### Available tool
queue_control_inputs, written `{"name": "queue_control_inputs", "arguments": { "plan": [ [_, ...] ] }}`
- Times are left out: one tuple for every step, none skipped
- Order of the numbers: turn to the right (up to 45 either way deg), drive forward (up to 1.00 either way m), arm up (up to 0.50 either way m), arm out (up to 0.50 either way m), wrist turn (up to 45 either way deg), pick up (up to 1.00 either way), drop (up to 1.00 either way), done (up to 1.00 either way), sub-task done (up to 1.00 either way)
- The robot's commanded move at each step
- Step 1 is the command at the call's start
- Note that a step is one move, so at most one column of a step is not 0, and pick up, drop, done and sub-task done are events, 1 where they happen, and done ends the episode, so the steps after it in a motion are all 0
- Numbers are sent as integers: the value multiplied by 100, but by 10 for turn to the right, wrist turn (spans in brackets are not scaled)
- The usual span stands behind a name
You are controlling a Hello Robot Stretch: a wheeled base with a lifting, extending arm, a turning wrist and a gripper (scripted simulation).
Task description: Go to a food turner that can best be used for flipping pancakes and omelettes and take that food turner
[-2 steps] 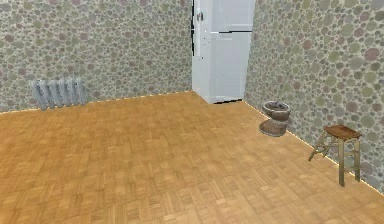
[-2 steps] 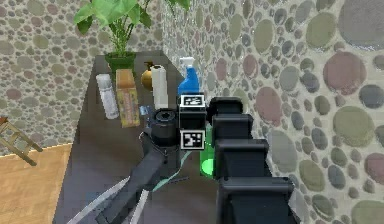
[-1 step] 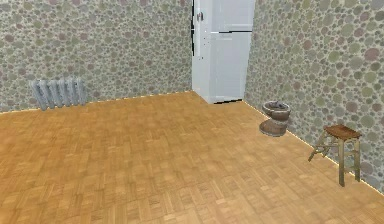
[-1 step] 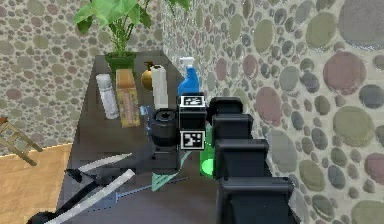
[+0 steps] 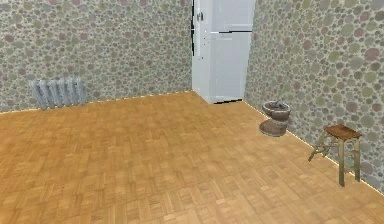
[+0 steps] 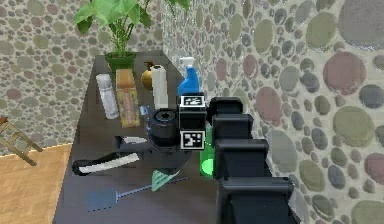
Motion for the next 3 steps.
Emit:
{"name": "queue_control_inputs", "arguments": {
  "plan": [
    [0, 0, -16, 0, 0, 0, 0, 0, 0],
    [0, 0, 0, 0, 0, 100, 0, 0, 0],
    [0, 0, 10, 0, 0, 0, 0, 0, 0]
  ]
}}
